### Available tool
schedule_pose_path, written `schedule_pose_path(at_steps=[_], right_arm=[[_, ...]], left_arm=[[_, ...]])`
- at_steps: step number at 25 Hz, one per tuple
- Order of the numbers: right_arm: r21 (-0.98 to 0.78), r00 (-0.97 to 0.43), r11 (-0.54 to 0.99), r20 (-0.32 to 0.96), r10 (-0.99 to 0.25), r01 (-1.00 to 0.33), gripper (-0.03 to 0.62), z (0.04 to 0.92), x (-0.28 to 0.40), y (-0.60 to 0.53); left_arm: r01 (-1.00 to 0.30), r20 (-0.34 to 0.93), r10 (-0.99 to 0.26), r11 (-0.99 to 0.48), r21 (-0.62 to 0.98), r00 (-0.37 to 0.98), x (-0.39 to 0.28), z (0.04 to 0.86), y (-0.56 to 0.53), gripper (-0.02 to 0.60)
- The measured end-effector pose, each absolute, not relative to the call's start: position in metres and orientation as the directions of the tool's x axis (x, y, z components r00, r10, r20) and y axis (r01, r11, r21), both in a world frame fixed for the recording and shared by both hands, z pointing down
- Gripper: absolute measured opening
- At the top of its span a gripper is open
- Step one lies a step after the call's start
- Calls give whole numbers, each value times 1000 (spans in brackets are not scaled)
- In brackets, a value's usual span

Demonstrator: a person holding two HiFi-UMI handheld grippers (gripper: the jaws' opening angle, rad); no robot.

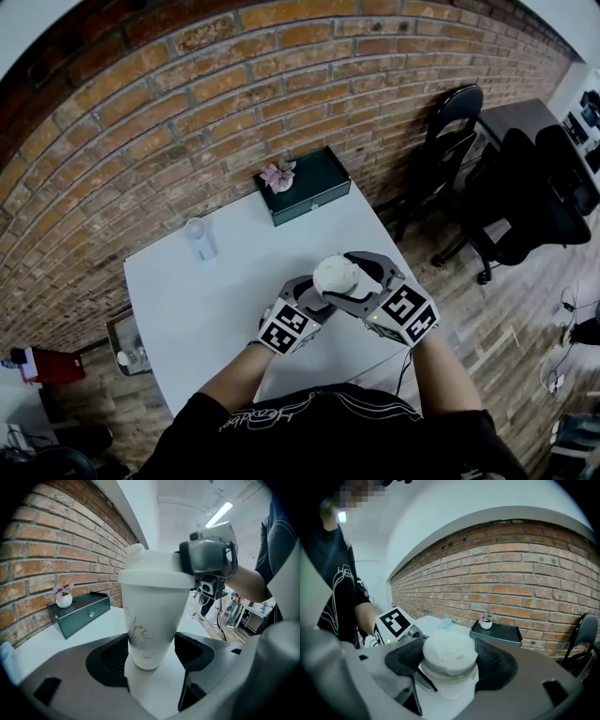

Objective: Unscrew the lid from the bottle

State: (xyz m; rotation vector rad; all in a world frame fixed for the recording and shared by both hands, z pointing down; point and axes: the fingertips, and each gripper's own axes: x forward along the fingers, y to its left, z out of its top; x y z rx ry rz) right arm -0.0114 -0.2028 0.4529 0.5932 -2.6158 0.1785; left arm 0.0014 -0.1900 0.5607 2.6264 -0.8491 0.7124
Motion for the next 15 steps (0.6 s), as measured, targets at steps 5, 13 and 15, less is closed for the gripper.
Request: schedule_pose_path(at_steps=[5, 13, 15], right_arm=[[-3, -817, 917, 455, -354, -398, 337, 453, -11, -200], [-8, -861, 965, 454, -229, -261, 336, 452, -10, -196], [-1, -865, 972, 457, -208, -234, 336, 452, -10, -194]], left_arm=[[-599, 543, -456, -793, 110, 705, 1, 563, -188, 327], [-562, 539, -425, -820, 110, 727, 3, 563, -187, 327], [-541, 538, -410, -835, 105, 737, 4, 560, -186, 327]])
